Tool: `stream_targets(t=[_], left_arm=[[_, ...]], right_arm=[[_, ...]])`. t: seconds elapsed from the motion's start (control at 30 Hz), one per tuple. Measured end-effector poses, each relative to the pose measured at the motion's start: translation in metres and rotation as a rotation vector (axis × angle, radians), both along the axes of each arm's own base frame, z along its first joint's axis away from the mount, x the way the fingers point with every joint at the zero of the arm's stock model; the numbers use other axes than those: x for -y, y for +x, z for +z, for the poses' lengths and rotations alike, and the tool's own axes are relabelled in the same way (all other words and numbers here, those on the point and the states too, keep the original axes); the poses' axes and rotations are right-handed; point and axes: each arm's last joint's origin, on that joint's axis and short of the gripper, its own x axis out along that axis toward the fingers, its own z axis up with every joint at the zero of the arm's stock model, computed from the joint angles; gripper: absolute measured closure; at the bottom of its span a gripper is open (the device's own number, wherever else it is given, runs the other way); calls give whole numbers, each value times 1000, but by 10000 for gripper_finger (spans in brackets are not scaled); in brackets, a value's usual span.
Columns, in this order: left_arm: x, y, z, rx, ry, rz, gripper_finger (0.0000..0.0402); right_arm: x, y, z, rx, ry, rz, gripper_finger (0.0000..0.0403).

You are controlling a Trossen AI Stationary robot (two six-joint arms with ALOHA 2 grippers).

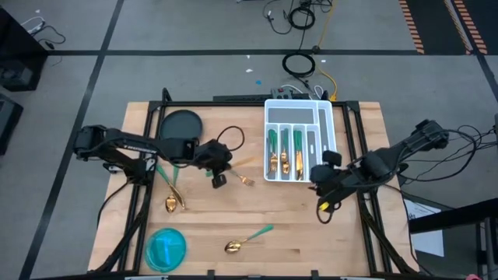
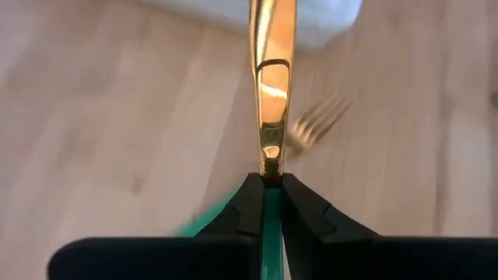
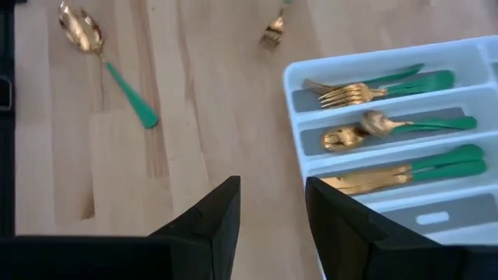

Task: Sort silverware
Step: Put the green knife into the white silverware organizer

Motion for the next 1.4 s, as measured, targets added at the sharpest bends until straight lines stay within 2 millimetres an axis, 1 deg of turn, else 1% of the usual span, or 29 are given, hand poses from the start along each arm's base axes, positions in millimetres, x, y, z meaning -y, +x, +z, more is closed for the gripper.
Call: stream_targets(t=[0.13,0.37,0.53,0.6,0.7,0.77,0.87,1.0,1.17,1.4], left_arm=[[-1,9,21,35,71,-69,376],[-4,21,60,103,244,-209,376],[-6,28,85,141,460,-366,376],[-7,32,92,125,567,-436,376],[-8,39,99,50,718,-550,376],[-9,44,104,9,789,-618,376],[-13,56,109,-18,888,-701,376],[-21,75,111,-44,997,-800,376],[-34,99,106,-68,1118,-945,376],[-58,131,95,-35,1201,-1034,376]], right_arm=[[6,-15,8,4,1,-9,264],[14,-40,19,16,11,22,264],[20,-58,26,32,31,26,264],[23,-63,27,30,35,28,264],[25,-69,29,35,40,35,264],[27,-71,30,41,46,30,264],[28,-74,31,50,58,17,264],[30,-75,32,68,52,-14,264],[31,-75,32,82,54,-54,264],[31,-75,32,88,85,-100,264]])
